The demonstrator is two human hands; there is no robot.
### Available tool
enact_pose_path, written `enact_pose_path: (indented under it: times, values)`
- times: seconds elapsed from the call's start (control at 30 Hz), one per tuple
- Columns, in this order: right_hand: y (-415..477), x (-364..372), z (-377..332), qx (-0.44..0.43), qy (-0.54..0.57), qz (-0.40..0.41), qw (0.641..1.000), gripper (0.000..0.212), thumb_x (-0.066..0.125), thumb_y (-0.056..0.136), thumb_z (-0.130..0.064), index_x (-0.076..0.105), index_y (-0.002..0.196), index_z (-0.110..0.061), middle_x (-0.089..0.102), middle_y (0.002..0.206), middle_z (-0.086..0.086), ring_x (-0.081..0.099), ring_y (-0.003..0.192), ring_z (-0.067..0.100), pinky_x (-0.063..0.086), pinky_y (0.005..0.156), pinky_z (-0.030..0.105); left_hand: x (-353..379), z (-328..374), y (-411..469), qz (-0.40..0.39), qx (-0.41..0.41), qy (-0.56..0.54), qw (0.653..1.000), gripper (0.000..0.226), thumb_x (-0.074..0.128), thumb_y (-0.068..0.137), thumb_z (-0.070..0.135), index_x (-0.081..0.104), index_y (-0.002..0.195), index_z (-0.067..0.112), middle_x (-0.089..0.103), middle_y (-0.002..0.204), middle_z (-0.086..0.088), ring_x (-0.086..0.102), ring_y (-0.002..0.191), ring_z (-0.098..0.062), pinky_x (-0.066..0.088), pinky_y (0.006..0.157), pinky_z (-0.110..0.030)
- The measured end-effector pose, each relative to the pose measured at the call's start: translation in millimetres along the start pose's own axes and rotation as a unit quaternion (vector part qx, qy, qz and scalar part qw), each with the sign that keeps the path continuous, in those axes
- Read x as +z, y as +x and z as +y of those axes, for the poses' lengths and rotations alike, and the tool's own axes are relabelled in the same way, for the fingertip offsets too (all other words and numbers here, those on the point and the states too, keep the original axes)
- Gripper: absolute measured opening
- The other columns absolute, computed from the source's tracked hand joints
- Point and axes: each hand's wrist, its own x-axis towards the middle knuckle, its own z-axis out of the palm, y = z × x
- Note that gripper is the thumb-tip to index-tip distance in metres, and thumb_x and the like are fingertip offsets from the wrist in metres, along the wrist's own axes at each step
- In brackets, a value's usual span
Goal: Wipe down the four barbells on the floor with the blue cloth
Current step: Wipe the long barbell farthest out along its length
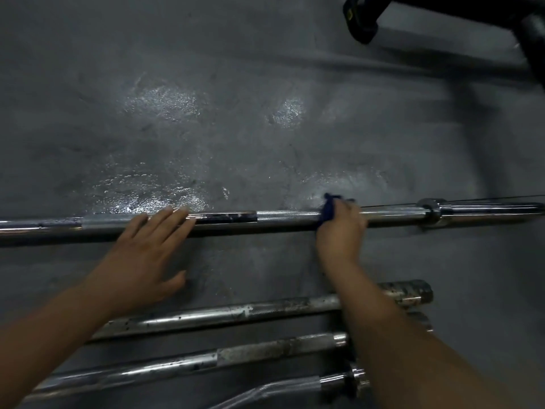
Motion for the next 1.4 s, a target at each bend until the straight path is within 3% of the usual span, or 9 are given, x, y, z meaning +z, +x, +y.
enact_pose_path:
  times: [0.17, 0.33, 0.57, 0.7, 0.83, 1.07, 1.2, 1.3, 1.4]
  values:
    - [-35, 14, -45, -0.256, 0.01, -0.124, 0.959, 0.057, 0.059, 0.08, 0.001, 0.055, 0.134, -0.014, 0.056, 0.128, 0.009, 0.05, 0.113, 0.025, 0.045, 0.098, 0.035, 1, 6, 4, 0.016, -0.001, -0.007, 1.0, 0.093, 0.047, 0.072, 0.062, 0.037, 0.15, 0.012, 0.035, 0.157, -0.01, 0.034, 0.142, -0.033, 0.024, 0.113, -0.053]
    - [21, -13, 6, -0.086, -0.008, -0.101, 0.991, 0.049, 0.05, 0.079, 0.006, 0.065, 0.121, -0.014, 0.062, 0.117, 0.01, 0.058, 0.107, 0.029, 0.037, 0.079, 0.024, -3, -11, -2, 0.018, -0.031, -0.01, 0.999, 0.092, 0.044, 0.074, 0.061, 0.036, 0.152, 0.013, 0.036, 0.157, -0.008, 0.033, 0.143, -0.029, 0.011, 0.118, -0.043]
    - [-1, -23, 5, -0.105, 0.007, -0.118, 0.987, 0.054, 0.047, 0.076, 0.01, 0.063, 0.123, -0.011, 0.061, 0.121, 0.009, 0.053, 0.114, 0.026, 0.044, 0.094, 0.032, -3, -1, -4, -0.005, -0.028, -0.018, 0.999, 0.093, 0.043, 0.075, 0.061, 0.034, 0.153, 0.011, 0.035, 0.158, -0.008, 0.032, 0.145, -0.028, 0.017, 0.118, -0.047]
    - [-15, -37, 18, -0.113, -0.003, -0.12, 0.986, 0.05, 0.047, 0.076, 0.011, 0.066, 0.118, -0.009, 0.062, 0.118, 0.008, 0.056, 0.106, 0.022, 0.039, 0.086, 0.021, 3, 5, -11, -0.015, -0.015, -0.016, 1.0, 0.093, 0.042, 0.076, 0.062, 0.033, 0.153, 0.011, 0.03, 0.16, -0.008, 0.028, 0.147, -0.027, 0.02, 0.118, -0.052]
    - [-18, -24, 21, 0.002, 0.045, -0.07, 0.997, 0.044, 0.046, 0.073, 0.004, 0.071, 0.106, -0.01, 0.063, 0.1, 0.008, 0.059, 0.094, 0.027, 0.05, 0.086, 0.035, 5, 3, -26, -0.015, -0.006, -0.016, 1.0, 0.092, 0.043, 0.077, 0.06, 0.032, 0.154, 0.009, 0.031, 0.16, -0.01, 0.029, 0.147, -0.028, 0.021, 0.118, -0.053]
    - [-79, 6, -49, -0.237, 0.056, -0.156, 0.957, 0.051, 0.05, 0.07, 0.002, 0.067, 0.117, -0.011, 0.065, 0.116, 0.012, 0.057, 0.102, 0.031, 0.046, 0.089, 0.035, 6, 4, -31, -0.019, -0.018, -0.018, 0.999, 0.094, 0.043, 0.076, 0.062, 0.031, 0.154, 0.012, 0.032, 0.159, -0.009, 0.031, 0.145, -0.029, 0.015, 0.119, -0.047]
    - [-11, -37, 47, -0.001, 0.049, -0.104, 0.993, 0.049, 0.045, 0.076, 0.008, 0.069, 0.114, -0.01, 0.064, 0.114, 0.01, 0.059, 0.102, 0.026, 0.039, 0.084, 0.021, 5, -7, -37, -0.021, -0.042, -0.021, 0.999, 0.094, 0.043, 0.074, 0.061, 0.032, 0.153, 0.012, 0.036, 0.157, -0.01, 0.037, 0.141, -0.032, 0.002, 0.12, -0.036]
    - [-9, -30, 33, 0.044, 0.022, -0.08, 0.996, 0.029, 0.046, 0.085, -0.018, 0.069, 0.1, -0.01, 0.063, 0.104, 0.011, 0.054, 0.092, 0.022, 0.034, 0.074, 0.024, 6, -7, -38, -0.03, -0.047, -0.011, 0.998, 0.094, 0.042, 0.073, 0.062, 0.036, 0.151, 0.009, 0.038, 0.155, -0.012, 0.04, 0.139, -0.033, 0.008, 0.12, -0.04]
    - [-54, 1, -30, -0.045, -0.013, -0.084, 0.995, 0.045, 0.041, 0.085, -0.055, 0.064, 0.098, -0.019, 0.054, 0.104, 0.004, 0.047, 0.1, 0.023, 0.038, 0.082, 0.033, 8, -2, -36, -0.03, -0.059, -0.007, 0.998, 0.094, 0.042, 0.073, 0.063, 0.038, 0.15, 0.01, 0.038, 0.156, -0.011, 0.038, 0.141, -0.033, 0.021, 0.113, -0.054]
